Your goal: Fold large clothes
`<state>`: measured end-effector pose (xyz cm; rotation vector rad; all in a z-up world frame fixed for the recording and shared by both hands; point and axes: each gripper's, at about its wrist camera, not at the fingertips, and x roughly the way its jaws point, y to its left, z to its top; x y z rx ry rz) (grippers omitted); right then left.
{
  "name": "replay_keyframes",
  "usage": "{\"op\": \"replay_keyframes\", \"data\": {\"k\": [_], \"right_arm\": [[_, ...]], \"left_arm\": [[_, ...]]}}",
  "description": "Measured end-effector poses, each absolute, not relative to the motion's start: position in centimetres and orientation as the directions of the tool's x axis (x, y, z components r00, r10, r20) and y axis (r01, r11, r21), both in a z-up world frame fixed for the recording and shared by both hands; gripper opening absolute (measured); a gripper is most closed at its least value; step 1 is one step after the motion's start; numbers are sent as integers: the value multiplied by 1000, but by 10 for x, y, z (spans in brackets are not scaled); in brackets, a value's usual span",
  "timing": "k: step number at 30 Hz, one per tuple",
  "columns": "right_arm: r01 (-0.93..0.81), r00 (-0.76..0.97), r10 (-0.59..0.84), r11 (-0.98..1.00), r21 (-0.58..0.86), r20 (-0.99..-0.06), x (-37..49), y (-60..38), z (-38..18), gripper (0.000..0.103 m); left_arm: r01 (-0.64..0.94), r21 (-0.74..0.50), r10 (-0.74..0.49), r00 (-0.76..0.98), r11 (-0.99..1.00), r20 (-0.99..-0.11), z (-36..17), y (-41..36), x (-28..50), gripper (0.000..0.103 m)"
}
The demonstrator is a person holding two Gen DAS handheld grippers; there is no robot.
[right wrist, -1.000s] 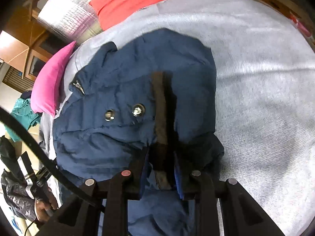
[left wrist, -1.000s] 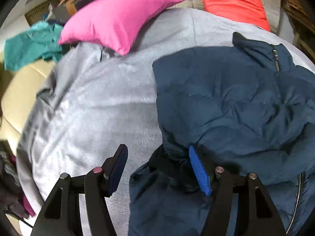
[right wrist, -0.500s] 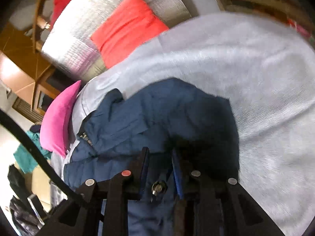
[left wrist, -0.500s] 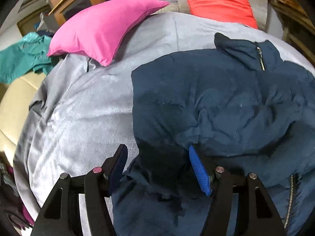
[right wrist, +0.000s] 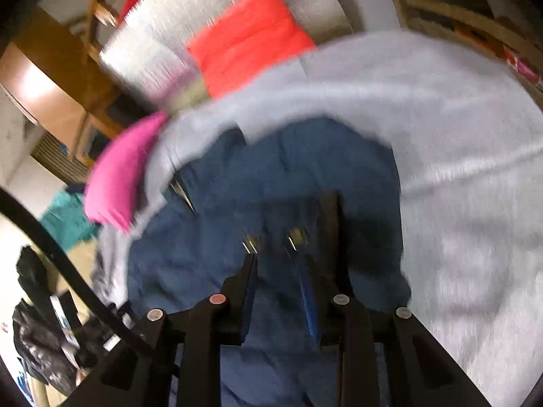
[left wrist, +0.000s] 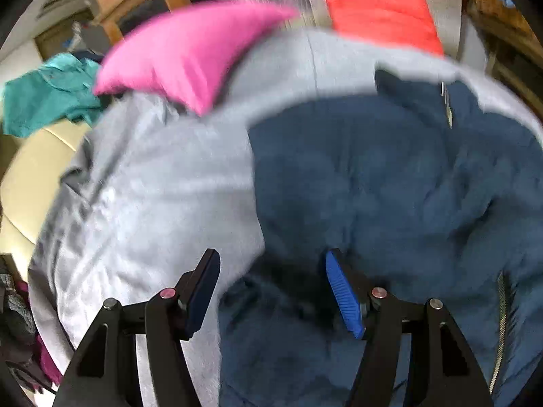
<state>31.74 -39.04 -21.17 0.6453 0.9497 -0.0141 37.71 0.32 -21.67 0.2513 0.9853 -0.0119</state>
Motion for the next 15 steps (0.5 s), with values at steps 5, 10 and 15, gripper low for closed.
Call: {"op": "replay_keyframes", "data": {"k": [5,10,15], "right_arm": [[266,551,249,852,450,-797,311,-369,-217,29],[215,662,219,861,461,-717,275,-365,-182,49],[241,688,197,846,476,-698,232,-376,-176,57]], "left_arm": [[135,217,104,566,967,-818,-213,2,359,66],[130,171,54,623,977,-780,-195,22,323,66],[110,150,46,638,983,-769,-193,56,286,66]]}}
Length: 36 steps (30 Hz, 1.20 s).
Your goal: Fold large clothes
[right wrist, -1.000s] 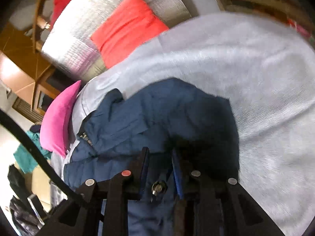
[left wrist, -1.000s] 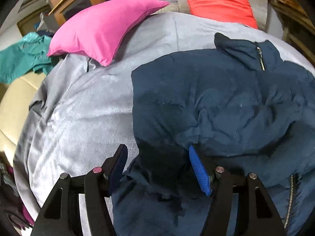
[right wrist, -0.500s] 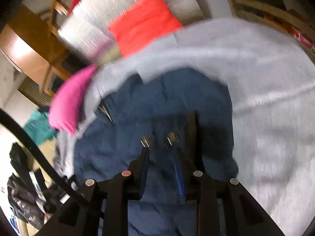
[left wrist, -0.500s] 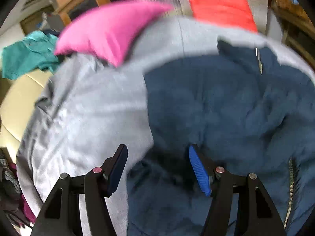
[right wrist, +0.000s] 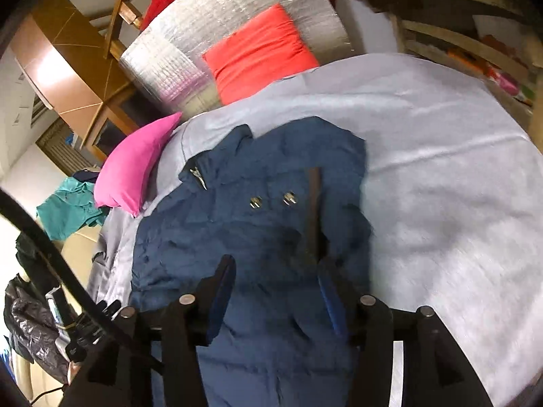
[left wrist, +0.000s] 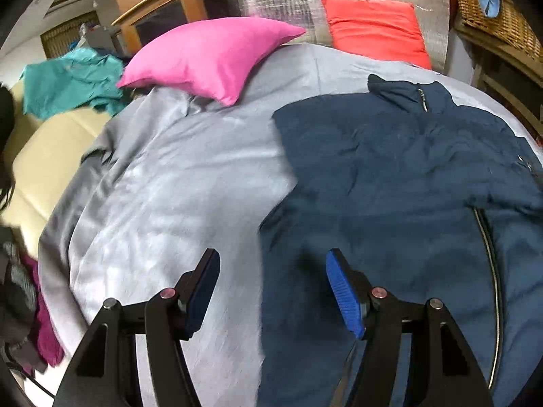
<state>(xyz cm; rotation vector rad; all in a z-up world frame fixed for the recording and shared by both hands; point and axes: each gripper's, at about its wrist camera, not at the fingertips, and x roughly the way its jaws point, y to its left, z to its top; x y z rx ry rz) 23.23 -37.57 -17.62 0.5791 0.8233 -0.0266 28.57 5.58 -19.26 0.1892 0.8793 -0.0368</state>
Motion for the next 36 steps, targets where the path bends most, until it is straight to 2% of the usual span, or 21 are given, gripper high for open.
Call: {"op": "replay_keyframes", "data": {"k": [4,7,9,11,13,14,18,20,26,31,36], "right_arm": [[260,671,182,850,458,-718,199,-377,-179,60],[265,686,116,880,395,-718,177,-369,-170,62],[239,702,88,906,350,-706,162,-360,-160,70],[173,717,103,932,319,-690,145,-346,-152,74],[115,699,154,940,322,-698,135,-336,-153,79],[88,659,193,940,330,-727,131,-330,-158,79],[63,526,311,914,401,-791,122,-326,-181,79],[109,482,307,908,403,-821,116,-329,-194,79],[234,382,343,862,449,-858,91,-345,-243,79],[264,318,363,853,450,-876,76,-340,-279,79],[272,272,353,864,423,-895,81,-326,-310,82]], "left_arm": [[92,74,3,612,993,-791,-200,80,250,66],[96,25,-38,600,995,-799,-203,91,220,66],[109,22,-47,596,994,-802,-205,93,200,66],[130,35,-50,598,991,-800,-207,91,184,67],[163,47,-60,595,986,-801,-208,89,170,72],[181,52,-66,591,982,-804,-210,88,163,76],[203,84,-50,577,976,-815,-215,88,151,76],[196,75,-49,559,978,-828,-219,92,151,76],[144,-41,-104,471,989,-876,-237,113,155,76],[81,-149,-168,375,986,-912,-258,129,159,76],[33,-240,-237,341,970,-910,-268,141,159,76]]}}
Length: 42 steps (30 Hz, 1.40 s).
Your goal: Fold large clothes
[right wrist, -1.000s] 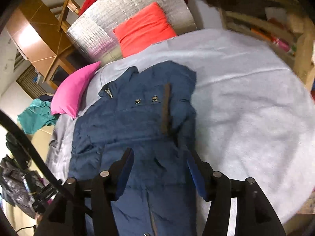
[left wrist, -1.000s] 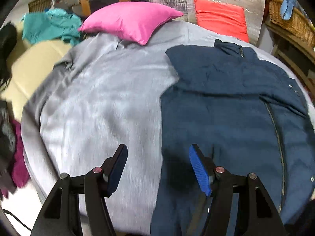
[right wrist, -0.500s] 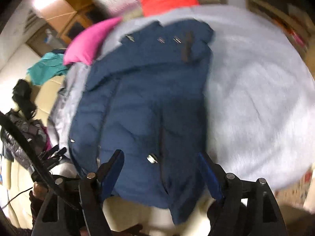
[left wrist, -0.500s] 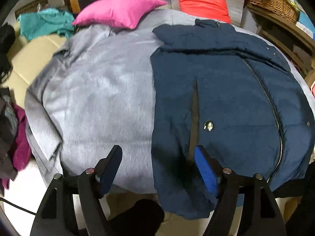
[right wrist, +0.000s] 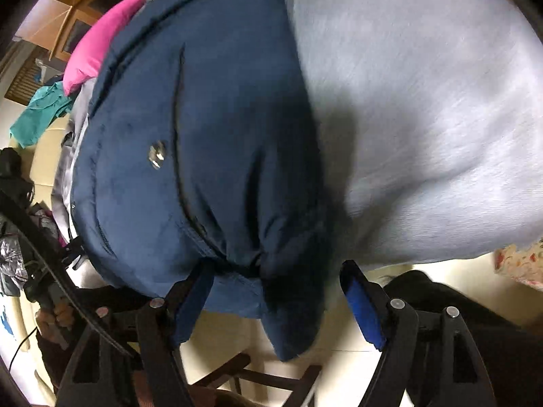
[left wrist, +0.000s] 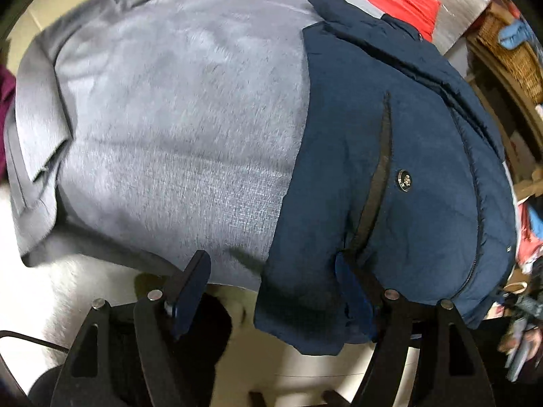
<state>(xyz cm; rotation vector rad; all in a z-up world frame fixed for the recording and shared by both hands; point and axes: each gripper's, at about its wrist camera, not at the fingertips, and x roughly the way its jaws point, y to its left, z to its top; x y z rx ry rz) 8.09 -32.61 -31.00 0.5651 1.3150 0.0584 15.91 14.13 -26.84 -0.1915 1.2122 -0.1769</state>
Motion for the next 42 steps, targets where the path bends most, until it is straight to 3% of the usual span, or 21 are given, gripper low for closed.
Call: {"op": "replay_keyframes", "data": {"k": [4,7,9,10,11,16,19,20,26,27,28,29,35,38,42], "right_arm": [[261,279,322,881,394,-905,79,-321,-311,81],[246,284,317,888,388,-905,73,-318,-306,64],[221,272,286,911,349,-919,68,-313,-301,43],[210,263,261,924,319,-929,66,-310,-298,40],[198,256,247,933,301,-935,64,-307,-297,36],[216,246,266,922,320,-932,60,-314,-295,36],[253,243,274,908,334,-930,64,-324,-293,37],[264,245,273,905,335,-930,63,-328,-291,38],[304,327,272,876,374,-905,58,-355,-274,41],[308,336,279,870,385,-900,63,-359,-275,41],[312,344,286,864,396,-895,62,-361,-276,41],[313,352,287,861,401,-891,62,-362,-278,43],[235,341,325,879,415,-882,56,-340,-282,41],[109,315,364,904,414,-877,53,-323,-274,35],[138,290,346,908,397,-892,61,-325,-284,38]], "left_arm": [[41,-261,-259,329,965,-908,-275,140,157,76],[97,-260,-278,320,961,-906,-276,129,151,75],[133,-262,-292,317,956,-902,-277,121,147,65],[144,-265,-297,312,954,-902,-278,120,145,53],[149,-257,-292,307,955,-906,-279,118,145,51],[104,-255,-275,317,961,-908,-281,125,144,51],[75,-208,-221,330,975,-918,-281,128,146,72],[68,-197,-208,335,978,-919,-281,129,146,74],[138,-179,-217,352,974,-911,-282,115,142,70],[148,-196,-237,349,969,-906,-282,112,141,65],[157,-240,-280,336,958,-899,-283,112,141,48],[157,-277,-314,326,948,-892,-283,111,142,43],[159,-288,-326,325,944,-888,-284,111,141,43],[139,-272,-303,319,952,-898,-287,112,144,56],[125,-296,-320,309,947,-896,-286,117,146,56]]}}
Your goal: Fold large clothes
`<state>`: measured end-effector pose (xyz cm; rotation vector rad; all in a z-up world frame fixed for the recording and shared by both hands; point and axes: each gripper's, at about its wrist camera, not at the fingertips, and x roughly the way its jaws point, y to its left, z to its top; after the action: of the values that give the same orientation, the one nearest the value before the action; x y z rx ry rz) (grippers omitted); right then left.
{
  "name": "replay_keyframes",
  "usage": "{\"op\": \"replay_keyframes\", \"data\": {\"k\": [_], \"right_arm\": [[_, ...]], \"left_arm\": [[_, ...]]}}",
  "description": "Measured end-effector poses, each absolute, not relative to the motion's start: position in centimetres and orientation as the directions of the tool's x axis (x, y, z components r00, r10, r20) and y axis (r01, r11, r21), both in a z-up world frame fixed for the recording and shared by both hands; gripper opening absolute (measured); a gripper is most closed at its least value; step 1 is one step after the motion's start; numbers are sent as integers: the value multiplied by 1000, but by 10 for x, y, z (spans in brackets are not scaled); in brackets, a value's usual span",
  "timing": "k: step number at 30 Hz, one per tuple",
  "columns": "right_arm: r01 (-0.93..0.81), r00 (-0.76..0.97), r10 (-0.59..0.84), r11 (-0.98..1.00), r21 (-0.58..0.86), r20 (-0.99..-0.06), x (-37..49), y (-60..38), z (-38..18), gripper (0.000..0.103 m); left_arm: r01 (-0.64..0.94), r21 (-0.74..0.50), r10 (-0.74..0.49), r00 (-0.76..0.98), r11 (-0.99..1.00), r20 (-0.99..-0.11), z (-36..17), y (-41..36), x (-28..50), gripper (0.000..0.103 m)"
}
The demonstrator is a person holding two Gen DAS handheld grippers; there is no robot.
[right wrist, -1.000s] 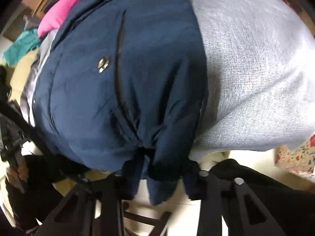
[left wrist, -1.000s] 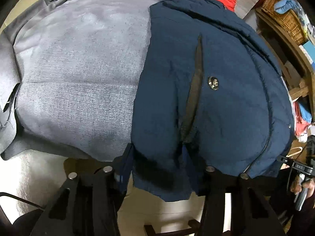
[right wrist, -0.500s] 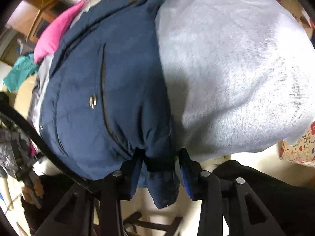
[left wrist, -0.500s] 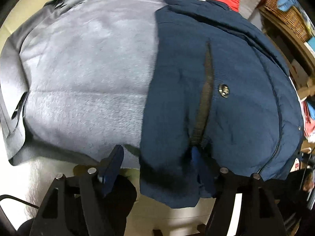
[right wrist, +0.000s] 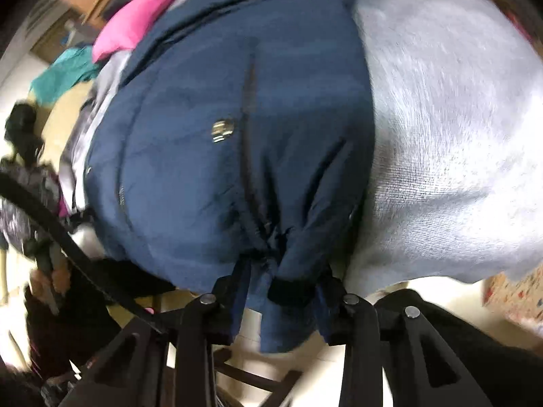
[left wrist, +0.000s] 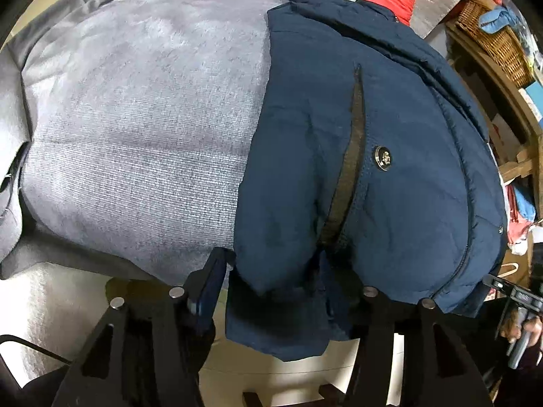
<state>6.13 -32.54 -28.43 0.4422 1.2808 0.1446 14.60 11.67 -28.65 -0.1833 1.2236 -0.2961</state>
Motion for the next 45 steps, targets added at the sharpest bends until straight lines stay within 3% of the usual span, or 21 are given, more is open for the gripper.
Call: {"op": "replay_keyframes", "data": {"k": [4,6,8,13,16,18,21,23,29,32,34,36,38,40,42,45], "right_arm": [[172,277,358,894,413,-891,67,-330,-292,39],[140,281,329,915,378,-901,64,-323,-286,21],[89,297,305,935,344,-905,59,-312,-271,18],[-16,353,350,930,368,-868,43,-311,-243,18],[70,290,379,907,415,-879,56,-325,-272,22],[99,280,390,897,431,-877,62,-323,-285,23],[81,279,375,908,411,-884,63,-318,-282,20],[38,299,351,925,378,-887,59,-311,-271,16],[-138,459,433,897,419,-776,48,-305,-192,14],[-157,462,478,873,461,-747,58,-306,-194,14],[-129,420,486,868,480,-766,61,-306,-212,19],[-61,374,485,863,501,-791,66,-311,-236,35],[-19,361,501,847,531,-786,70,-315,-251,41],[6,360,515,833,553,-778,69,-318,-263,42],[-5,358,507,841,541,-785,67,-317,-261,33],[-65,394,480,866,496,-784,66,-311,-240,17]], "left_arm": [[158,-324,-359,313,933,-879,-283,118,143,33],[188,-333,-379,321,924,-868,-280,113,140,19],[224,-326,-387,339,919,-858,-272,109,137,15],[238,-357,-420,328,903,-846,-267,106,139,16],[190,-382,-423,288,904,-859,-278,108,144,29],[203,-377,-423,284,904,-861,-279,105,144,29],[230,-363,-420,295,903,-858,-278,102,141,26],[243,-358,-422,309,901,-852,-275,98,141,16],[318,-435,-533,376,842,-758,-250,103,144,13],[327,-488,-586,391,810,-710,-243,109,146,13],[297,-480,-563,362,825,-743,-253,114,149,14],[250,-458,-518,303,853,-800,-269,114,154,24],[220,-453,-500,253,864,-828,-282,113,159,31],[229,-450,-499,246,863,-831,-282,111,160,31],[253,-450,-509,265,856,-819,-280,107,159,28],[278,-457,-528,290,845,-798,-269,97,160,15]]}}
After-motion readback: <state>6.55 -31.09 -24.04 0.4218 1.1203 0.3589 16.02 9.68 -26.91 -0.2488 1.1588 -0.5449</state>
